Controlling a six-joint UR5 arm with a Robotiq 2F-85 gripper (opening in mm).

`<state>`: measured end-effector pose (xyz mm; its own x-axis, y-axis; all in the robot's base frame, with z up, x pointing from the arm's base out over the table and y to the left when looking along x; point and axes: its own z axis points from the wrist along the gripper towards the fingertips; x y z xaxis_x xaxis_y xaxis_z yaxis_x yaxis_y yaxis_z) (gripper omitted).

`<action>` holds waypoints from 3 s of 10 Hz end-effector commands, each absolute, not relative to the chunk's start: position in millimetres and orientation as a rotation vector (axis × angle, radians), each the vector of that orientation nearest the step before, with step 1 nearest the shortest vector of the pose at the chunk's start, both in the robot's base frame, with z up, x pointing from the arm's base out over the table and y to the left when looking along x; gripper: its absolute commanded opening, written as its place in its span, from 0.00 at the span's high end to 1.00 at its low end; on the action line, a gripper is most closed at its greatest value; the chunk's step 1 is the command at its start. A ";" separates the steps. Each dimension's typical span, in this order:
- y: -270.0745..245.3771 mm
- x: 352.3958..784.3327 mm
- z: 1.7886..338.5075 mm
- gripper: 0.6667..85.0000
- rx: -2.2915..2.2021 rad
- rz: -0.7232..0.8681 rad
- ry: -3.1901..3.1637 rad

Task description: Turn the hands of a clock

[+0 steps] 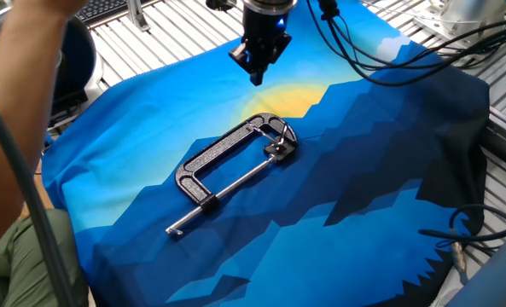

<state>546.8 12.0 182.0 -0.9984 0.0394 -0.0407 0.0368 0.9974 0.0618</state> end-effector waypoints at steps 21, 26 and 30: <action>17.8 542.8 178.3 0.99 0.043 0.175 3.086; 27.7 540.8 179.5 0.99 0.013 0.234 3.089; 18.2 540.8 178.2 0.99 0.012 0.177 3.093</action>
